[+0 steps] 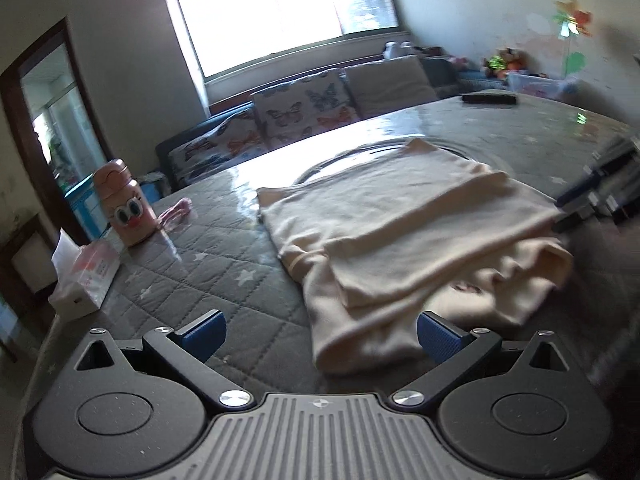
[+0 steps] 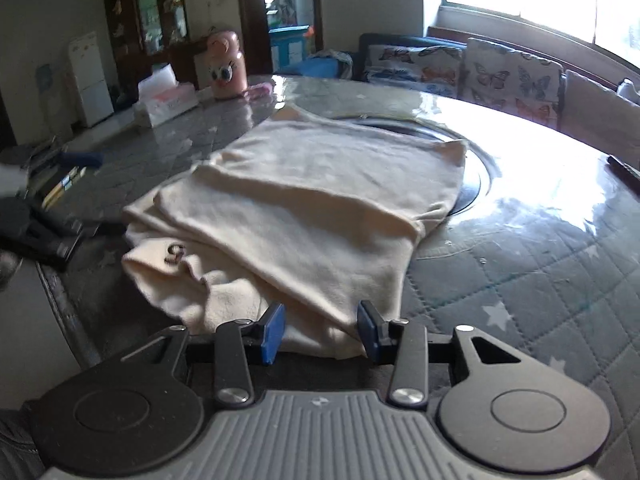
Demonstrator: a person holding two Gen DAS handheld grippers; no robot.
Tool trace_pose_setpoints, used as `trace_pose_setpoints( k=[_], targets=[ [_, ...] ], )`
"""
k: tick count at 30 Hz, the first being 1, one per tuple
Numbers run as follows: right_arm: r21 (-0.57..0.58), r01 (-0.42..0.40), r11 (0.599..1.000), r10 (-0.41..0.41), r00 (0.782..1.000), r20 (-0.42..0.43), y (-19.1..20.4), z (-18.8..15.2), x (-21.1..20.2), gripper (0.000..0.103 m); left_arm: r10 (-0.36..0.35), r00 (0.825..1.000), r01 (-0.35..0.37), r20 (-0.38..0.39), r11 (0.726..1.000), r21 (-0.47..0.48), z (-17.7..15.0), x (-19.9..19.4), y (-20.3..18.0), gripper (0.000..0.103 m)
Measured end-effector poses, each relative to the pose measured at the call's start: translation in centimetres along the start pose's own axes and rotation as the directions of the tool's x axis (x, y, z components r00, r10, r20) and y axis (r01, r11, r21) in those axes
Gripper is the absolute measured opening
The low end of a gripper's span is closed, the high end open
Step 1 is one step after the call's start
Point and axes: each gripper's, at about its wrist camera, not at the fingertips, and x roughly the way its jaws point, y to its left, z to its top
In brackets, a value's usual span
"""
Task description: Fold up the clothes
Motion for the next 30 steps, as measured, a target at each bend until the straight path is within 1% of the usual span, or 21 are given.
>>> trace_pose_setpoints(
  k=[1,3,5,8,11,13,17,20,23,25,26,28,30],
  targets=[
    [0.016,0.001,1.0,-0.001,1.0,0.008,-0.3,0.0,-0.2,0.04,-0.012,1.0,0.012,0.006,1.0,0.013,-0.2,-0.3,-0.3,0.103],
    [0.028,0.006,1.0,-0.006,1.0,-0.001,-0.5,-0.3,-0.1,0.041,-0.037,0.999,0.037,0.016,0.999,0.031,-0.4,-0.8,-0.8,0.103],
    [0.026,0.001,1.0,-0.001,1.0,-0.02,-0.7,-0.7,0.2,0.041,-0.065,0.998,0.064,0.025,0.997,0.05,-0.5,-1.1,-1.4,0.102],
    [0.02,-0.005,1.0,0.005,1.0,-0.011,-0.5,-0.8,-0.4,0.042,-0.11,0.993,0.106,0.042,0.991,0.085,-0.6,-1.4,-2.4,0.1],
    [0.016,-0.01,1.0,0.01,1.0,0.001,-0.4,-0.8,-1.0,0.044,-0.151,0.987,0.144,0.05,0.983,0.112,-0.7,-1.2,-3.4,0.095],
    [0.019,-0.006,1.0,0.006,1.0,-0.009,-0.4,-1.0,-0.8,0.045,-0.172,0.984,0.165,0.048,0.978,0.128,-0.7,-0.9,-3.8,0.091],
    [0.021,-0.008,1.0,0.008,1.0,-0.013,-0.5,-0.9,-0.8,0.045,-0.189,0.981,0.181,0.039,0.973,0.144,-0.6,-0.3,-4.5,0.083],
    [0.004,-0.003,1.0,0.003,1.0,0.003,-0.5,-0.6,-1.5,0.049,-0.206,0.978,0.198,0.042,0.969,0.146,-0.5,0.0,-4.9,0.075],
    [-0.022,0.008,1.0,-0.008,1.0,-0.002,-0.5,-0.5,-1.8,0.049,-0.227,0.973,0.217,0.047,0.963,0.161,-0.4,0.3,-5.4,0.064],
    [-0.033,0.009,0.999,-0.009,1.0,-0.007,-0.5,-0.6,-1.9,0.05,-0.237,0.97,0.226,0.047,0.959,0.171,-0.4,0.6,-5.7,0.047],
    [-0.043,0.006,0.999,-0.006,1.0,-0.009,-0.5,-0.6,-2.0,0.05,-0.242,0.969,0.231,0.047,0.957,0.173,-0.3,0.7,-5.7,0.044],
    [-0.069,0.001,0.998,-0.002,1.0,-0.014,-0.2,-0.8,-2.2,0.052,-0.247,0.968,0.234,0.054,0.957,0.171,-0.1,0.9,-5.6,0.026],
    [-0.099,-0.004,0.995,0.002,1.0,-0.017,0.1,-1.0,-2.3,0.059,-0.251,0.966,0.238,0.066,0.958,0.158,0.4,0.9,-5.2,0.022]
  ],
)
